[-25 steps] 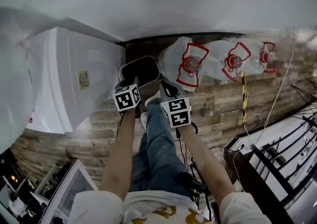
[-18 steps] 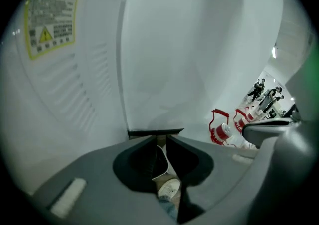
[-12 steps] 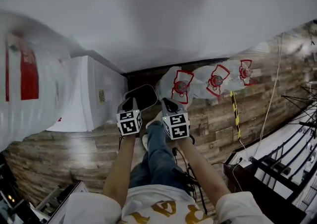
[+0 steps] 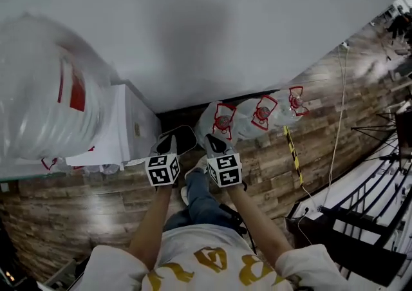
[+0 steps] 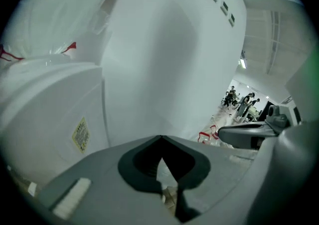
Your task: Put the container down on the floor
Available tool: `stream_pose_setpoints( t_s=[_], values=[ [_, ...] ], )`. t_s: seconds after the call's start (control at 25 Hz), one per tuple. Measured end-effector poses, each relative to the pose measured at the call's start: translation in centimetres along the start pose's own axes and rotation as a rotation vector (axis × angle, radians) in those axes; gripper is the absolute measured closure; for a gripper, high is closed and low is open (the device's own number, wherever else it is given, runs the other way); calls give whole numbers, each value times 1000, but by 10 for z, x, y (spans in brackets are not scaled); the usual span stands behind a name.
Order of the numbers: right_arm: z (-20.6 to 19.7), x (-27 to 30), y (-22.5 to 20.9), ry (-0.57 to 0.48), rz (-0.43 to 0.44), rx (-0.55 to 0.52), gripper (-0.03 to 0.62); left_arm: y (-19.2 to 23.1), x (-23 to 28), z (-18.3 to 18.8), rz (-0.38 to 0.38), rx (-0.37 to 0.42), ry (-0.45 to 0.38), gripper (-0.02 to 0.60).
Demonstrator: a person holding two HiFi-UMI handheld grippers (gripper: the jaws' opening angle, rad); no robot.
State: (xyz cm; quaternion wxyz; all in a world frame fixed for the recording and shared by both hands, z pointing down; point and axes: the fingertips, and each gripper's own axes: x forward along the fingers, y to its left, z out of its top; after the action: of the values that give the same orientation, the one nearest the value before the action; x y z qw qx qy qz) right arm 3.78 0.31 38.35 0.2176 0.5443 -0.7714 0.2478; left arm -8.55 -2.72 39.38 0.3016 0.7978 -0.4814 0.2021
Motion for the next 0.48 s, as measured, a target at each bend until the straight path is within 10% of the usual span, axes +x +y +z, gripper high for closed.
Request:
stream_pose_setpoints(
  t_s=[0.48],
  values=[
    [76, -87, 21, -213, -30, -15, 569, -54, -90, 64, -99, 48, -162, 580]
  ],
)
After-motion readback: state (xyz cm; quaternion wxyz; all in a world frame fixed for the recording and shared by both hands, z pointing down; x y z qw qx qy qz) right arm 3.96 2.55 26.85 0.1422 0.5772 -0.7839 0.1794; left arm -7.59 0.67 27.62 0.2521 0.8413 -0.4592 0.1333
